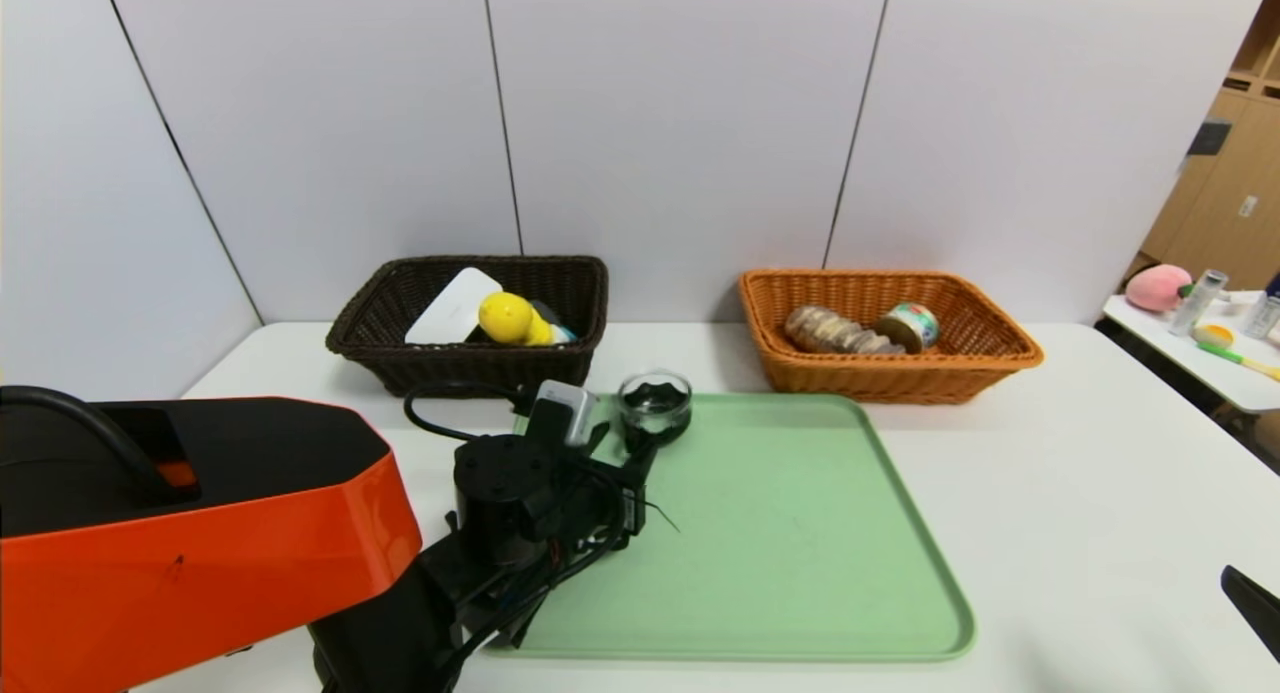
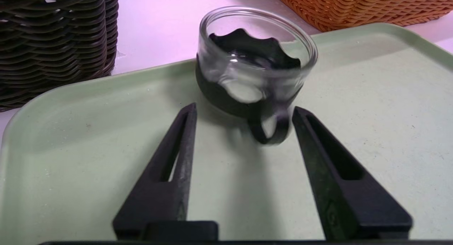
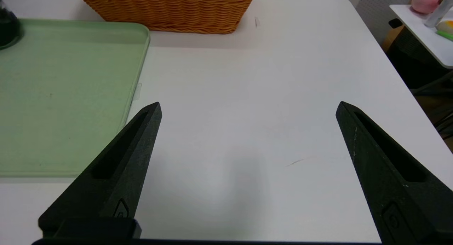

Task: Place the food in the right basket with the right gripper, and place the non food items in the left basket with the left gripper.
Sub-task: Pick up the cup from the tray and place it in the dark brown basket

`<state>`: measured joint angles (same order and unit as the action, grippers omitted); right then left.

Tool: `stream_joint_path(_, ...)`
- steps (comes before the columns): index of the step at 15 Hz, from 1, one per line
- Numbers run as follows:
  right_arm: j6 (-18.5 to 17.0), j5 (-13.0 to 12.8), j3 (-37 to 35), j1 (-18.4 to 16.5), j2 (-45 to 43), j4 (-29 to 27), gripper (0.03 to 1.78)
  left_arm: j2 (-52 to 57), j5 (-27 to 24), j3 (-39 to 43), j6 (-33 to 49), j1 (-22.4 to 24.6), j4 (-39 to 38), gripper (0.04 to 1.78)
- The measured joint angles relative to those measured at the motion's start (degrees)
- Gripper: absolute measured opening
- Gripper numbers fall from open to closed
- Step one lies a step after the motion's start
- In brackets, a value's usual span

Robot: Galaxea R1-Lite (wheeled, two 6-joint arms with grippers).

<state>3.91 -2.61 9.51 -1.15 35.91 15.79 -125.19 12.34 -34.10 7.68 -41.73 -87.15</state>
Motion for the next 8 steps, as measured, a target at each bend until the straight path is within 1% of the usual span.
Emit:
stream_joint_path(1, 0.0, 0.0, 0.02, 0.0, 0.0, 0.0, 1.7, 0.02, 0.01, 0.09, 0.0, 0.04, 0.0, 0.78)
stream_joint_path(2, 0.0, -0.02, 0.05, 0.0, 0.0, 0.02, 1.7, 0.07, 0.09, 0.17, 0.0, 0.06, -0.02, 0.52)
stream_joint_path(3, -0.01, 0.0, 0.05, 0.0, 0.0, 0.02, 1.7, 0.18, 0.26, 0.26, -0.02, 0.04, 0.05, 0.05)
stream_joint_path(8, -0.01, 0.5, 0.09, 0.0, 0.02, 0.0, 1.7, 0.66, 0.22, 0.65, 0.0, 0.04, 0.0, 0.04)
